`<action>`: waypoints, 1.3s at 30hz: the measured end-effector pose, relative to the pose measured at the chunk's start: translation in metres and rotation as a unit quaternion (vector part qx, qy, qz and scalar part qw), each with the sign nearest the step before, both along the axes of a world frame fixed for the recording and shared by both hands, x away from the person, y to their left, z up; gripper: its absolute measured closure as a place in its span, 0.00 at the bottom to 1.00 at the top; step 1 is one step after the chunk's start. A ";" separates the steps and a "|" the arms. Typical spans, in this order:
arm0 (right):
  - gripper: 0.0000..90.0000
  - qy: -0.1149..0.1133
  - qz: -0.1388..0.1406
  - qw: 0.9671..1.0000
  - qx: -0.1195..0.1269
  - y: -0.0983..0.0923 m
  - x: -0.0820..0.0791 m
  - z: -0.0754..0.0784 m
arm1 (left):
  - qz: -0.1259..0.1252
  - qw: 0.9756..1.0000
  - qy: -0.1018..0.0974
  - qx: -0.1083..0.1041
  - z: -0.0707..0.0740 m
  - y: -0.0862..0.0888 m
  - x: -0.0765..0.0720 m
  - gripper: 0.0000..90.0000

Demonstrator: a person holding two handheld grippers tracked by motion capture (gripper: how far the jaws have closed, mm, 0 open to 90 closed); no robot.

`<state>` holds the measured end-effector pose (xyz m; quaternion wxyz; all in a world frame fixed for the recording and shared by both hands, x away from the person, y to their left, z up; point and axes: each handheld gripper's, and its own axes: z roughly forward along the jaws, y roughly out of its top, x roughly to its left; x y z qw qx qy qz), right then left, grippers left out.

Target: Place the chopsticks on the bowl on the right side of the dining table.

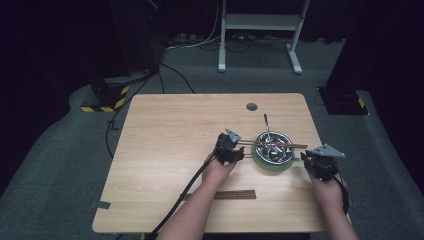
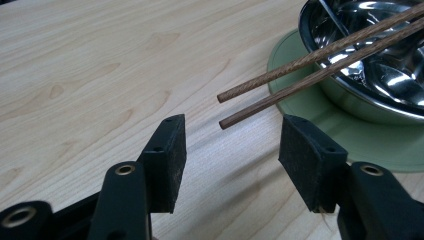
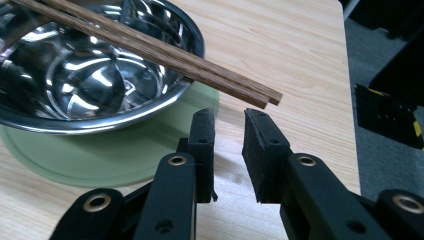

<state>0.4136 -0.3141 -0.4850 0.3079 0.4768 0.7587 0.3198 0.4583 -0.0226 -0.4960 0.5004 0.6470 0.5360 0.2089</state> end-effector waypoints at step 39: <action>0.86 0.011 -0.025 0.999 -0.026 -0.010 0.016 0.002 | 0.015 1.000 -0.006 -0.016 -0.005 -0.006 0.004 0.68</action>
